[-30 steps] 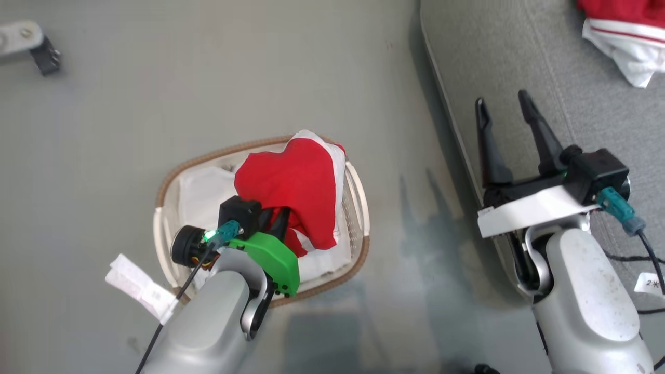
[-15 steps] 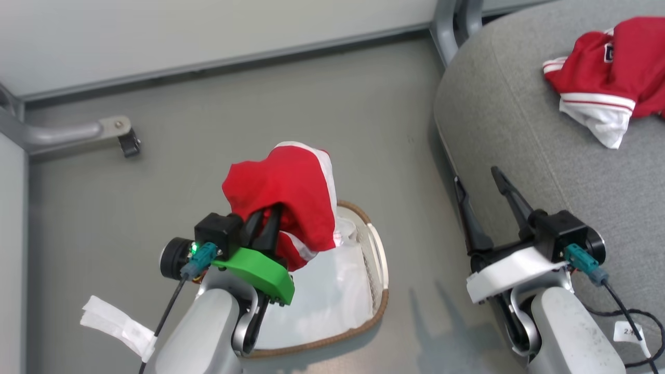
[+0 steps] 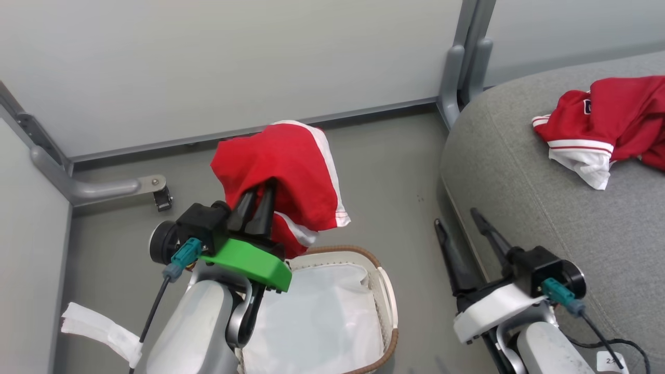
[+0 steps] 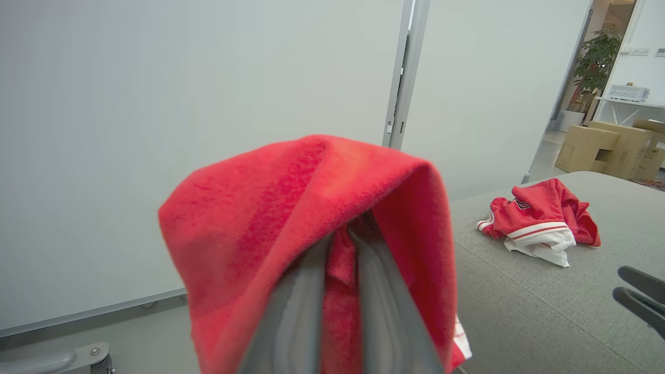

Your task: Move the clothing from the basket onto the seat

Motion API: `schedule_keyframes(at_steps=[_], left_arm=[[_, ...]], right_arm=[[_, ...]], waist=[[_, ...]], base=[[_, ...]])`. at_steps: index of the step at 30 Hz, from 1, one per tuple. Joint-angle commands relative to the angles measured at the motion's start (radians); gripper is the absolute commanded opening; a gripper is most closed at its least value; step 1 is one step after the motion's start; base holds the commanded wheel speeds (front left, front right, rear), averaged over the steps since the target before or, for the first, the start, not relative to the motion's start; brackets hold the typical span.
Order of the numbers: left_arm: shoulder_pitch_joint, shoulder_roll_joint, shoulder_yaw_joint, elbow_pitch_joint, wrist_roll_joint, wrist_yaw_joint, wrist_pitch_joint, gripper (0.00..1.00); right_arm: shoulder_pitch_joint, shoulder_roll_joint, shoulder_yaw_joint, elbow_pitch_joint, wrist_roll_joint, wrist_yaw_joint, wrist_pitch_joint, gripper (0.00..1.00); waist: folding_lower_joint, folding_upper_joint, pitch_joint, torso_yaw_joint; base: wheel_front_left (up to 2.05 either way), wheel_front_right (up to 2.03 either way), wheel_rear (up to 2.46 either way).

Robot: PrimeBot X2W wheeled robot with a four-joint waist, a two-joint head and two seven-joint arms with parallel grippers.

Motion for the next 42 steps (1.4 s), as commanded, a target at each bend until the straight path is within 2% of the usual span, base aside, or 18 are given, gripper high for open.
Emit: schedule_keyframes(at_steps=[1, 8, 13, 18, 24, 25, 26, 27, 33, 38, 39, 41, 42], left_arm=[[0.013, 0.001, -0.002, -0.009, 0.009, -0.004, -0.001, 0.0], [-0.001, -0.003, -0.031, -0.024, 0.008, -0.004, -0.001, 0.0], [-0.012, -0.006, -0.071, -0.025, -0.008, -0.001, -0.001, 0.0], [-0.021, -0.006, -0.134, -0.021, -0.054, 0.001, -0.001, 0.0], [-0.031, -0.006, -0.213, -0.029, -0.11, 0.019, -0.001, 0.0], [-0.032, -0.006, -0.225, -0.03, -0.119, 0.022, -0.001, 0.0], [-0.035, -0.006, -0.236, -0.033, -0.124, 0.024, -0.001, 0.0], [-0.037, -0.006, -0.248, -0.033, -0.133, 0.027, -0.001, 0.0], [-0.041, -0.006, -0.284, -0.03, -0.164, 0.042, -0.001, 0.0], [-0.039, -0.006, -0.276, -0.021, -0.153, 0.051, -0.001, 0.0], [-0.035, -0.006, -0.273, -0.016, -0.149, 0.053, -0.001, 0.37], [-0.026, -0.006, -0.267, -0.007, -0.152, 0.049, -0.001, 0.82], [-0.027, -0.006, -0.262, -0.004, -0.142, 0.049, -0.001, 1.0]], right_arm=[[0.002, -0.009, 0.02, -0.008, -0.008, -0.001, -0.002, 1.0], [-0.106, -0.055, 0.247, -0.021, -0.009, -0.001, -0.002, 1.0], [-0.221, -0.06, 0.382, 0.031, -0.008, -0.001, -0.002, 1.0], [-0.318, -0.029, 0.448, 0.138, -0.019, -0.001, -0.002, 1.0], [-0.368, 0.002, 0.43, 0.27, -0.036, -0.001, -0.002, 1.0], [-0.375, 0.003, 0.425, 0.284, -0.03, -0.001, -0.002, 0.47], [-0.381, 0.005, 0.424, 0.293, -0.027, -0.001, -0.002, 0.14], [-0.381, 0.007, 0.429, 0.291, -0.011, -0.001, -0.002, 0.0], [-0.386, 0.005, 0.417, 0.267, 0.045, -0.001, -0.002, 0.0], [-0.369, 0.005, 0.35, 0.254, 0.05, -0.001, -0.002, 0.0], [-0.361, 0.005, 0.334, 0.252, 0.049, -0.001, -0.002, 0.0], [-0.35, 0.005, 0.29, 0.241, 0.05, -0.001, -0.002, 0.0], [-0.348, 0.005, 0.27, 0.236, 0.048, -0.001, -0.002, 0.0]], waist=[[0.0001, 0.0, -0.01, 0.004], [0.0001, 0.0, 0.002, 0.022], [0.0001, 0.0, 0.007, 0.043], [0.0001, 0.0, 0.007, 0.074], [0.0001, 0.0, 0.005, 0.118], [0.0001, 0.0, 0.005, 0.126], [0.0001, 0.0, 0.005, 0.132], [0.0001, 0.0, 0.004, 0.139], [0.0001, 0.0, 0.007, 0.156], [0.0001, 0.0, 0.016, 0.134], [0.0001, 0.0, 0.018, 0.123], [0.0001, 0.0, 0.025, 0.098], [0.0001, 0.0, 0.031, 0.084]], base=[[0.0, 0.0, 0.0], [0.0, 0.0, 0.0], [0.0, 0.0, 0.0], [0.0, 0.0, 0.0], [0.0, 0.0, 0.0], [0.0, 0.0, 0.0], [0.0, 0.0, 0.0], [0.0, 0.0, 0.0], [0.0, 0.0, 0.0], [0.0, 0.0, 0.0], [0.0, 0.0, 0.0], [0.0, 0.0, 0.0], [0.0, 0.0, 0.0]])
